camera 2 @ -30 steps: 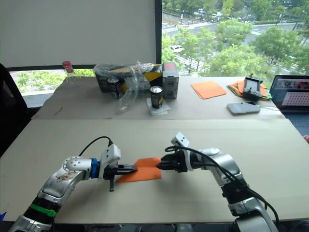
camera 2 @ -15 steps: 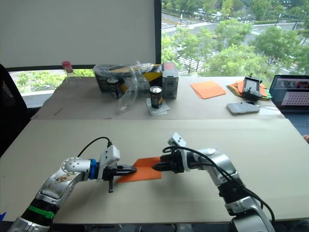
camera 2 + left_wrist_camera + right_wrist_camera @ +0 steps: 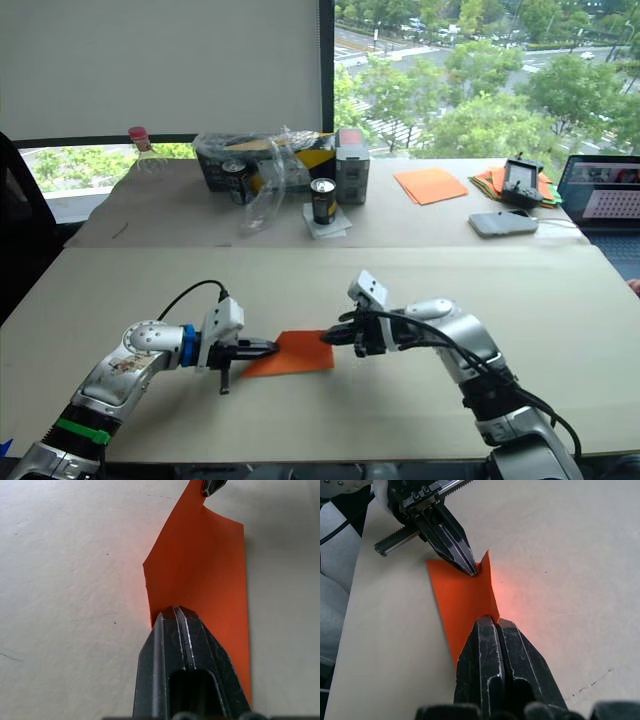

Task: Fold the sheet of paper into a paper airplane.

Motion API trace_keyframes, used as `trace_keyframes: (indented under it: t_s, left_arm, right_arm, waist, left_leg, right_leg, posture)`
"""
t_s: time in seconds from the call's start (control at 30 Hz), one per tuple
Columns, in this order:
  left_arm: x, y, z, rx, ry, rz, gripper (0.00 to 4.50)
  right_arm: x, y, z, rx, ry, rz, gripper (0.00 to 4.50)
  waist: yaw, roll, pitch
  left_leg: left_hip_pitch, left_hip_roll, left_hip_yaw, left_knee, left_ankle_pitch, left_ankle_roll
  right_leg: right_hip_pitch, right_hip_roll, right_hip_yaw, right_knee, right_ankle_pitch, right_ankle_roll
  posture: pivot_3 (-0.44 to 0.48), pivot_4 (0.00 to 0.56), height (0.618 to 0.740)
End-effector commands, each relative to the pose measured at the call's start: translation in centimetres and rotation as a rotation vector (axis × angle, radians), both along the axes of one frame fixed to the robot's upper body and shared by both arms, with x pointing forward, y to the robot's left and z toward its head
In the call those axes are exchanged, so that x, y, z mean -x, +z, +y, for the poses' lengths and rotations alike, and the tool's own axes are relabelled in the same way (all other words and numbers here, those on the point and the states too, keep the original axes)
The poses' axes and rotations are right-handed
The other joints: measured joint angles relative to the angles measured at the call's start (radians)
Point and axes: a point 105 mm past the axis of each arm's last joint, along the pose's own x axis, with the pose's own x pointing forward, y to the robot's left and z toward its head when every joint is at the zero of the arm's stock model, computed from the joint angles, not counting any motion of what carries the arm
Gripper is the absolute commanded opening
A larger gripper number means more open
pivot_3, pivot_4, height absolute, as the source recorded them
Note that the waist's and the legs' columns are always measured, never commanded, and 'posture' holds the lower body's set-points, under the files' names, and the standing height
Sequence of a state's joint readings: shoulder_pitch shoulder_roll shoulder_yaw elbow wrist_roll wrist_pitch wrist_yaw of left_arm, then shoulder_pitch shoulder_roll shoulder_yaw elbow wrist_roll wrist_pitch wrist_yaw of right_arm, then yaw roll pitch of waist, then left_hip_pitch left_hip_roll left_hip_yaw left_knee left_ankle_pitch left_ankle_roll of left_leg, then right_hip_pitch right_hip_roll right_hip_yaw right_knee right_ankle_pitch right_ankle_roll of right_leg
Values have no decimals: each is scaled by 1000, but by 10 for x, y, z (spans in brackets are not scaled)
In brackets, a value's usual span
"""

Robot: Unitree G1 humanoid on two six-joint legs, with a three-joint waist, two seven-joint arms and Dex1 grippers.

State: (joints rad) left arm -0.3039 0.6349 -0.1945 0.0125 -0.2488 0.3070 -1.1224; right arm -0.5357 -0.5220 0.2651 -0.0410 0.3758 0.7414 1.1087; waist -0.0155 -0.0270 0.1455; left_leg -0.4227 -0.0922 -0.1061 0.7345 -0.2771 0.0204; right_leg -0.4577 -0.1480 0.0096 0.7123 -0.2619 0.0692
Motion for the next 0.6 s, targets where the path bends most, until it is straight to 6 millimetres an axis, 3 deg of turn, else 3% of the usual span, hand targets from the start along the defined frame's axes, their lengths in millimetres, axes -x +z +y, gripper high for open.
trace_keyframes:
  t_s: [0.03, 0.13, 0.4, 0.6]
  left_arm:
    - [1, -15, 11, -65, 34, 46, 0]
    - [1, -16, 10, -66, 27, 49, 0]
    - [1, -15, 8, -72, 9, 49, 0]
    - [-3, -13, 9, -76, 3, 42, 0]
  right_arm:
    - [6, 12, 5, -38, 26, -54, 25]
    - [9, 10, 4, -13, 37, -120, 25]
    - [11, -11, -11, 183, 166, -564, 25]
    - [17, -17, -16, 194, 268, -697, 25]
  waist:
    - [0, 0, 0]
    - [0, 0, 0]
    - [1, 0, 0]
    - [8, 0, 0]
  left_leg:
    - [0, 0, 0, 0, 0, 0]
    - [0, 0, 0, 0, 0, 0]
    - [0, 0, 0, 0, 0, 0]
    - [0, -1, 0, 1, 0, 0]
  right_leg:
    - [0, 0, 0, 0, 0, 0]
    - [0, 0, 0, 0, 0, 0]
    - [0, 0, 0, 0, 0, 0]
    - [1, 0, 0, 0, 0, 0]
  posture:
    - [0, 150, 670]
    - [0, 150, 670]
    - [0, 150, 670]
    - [0, 150, 670]
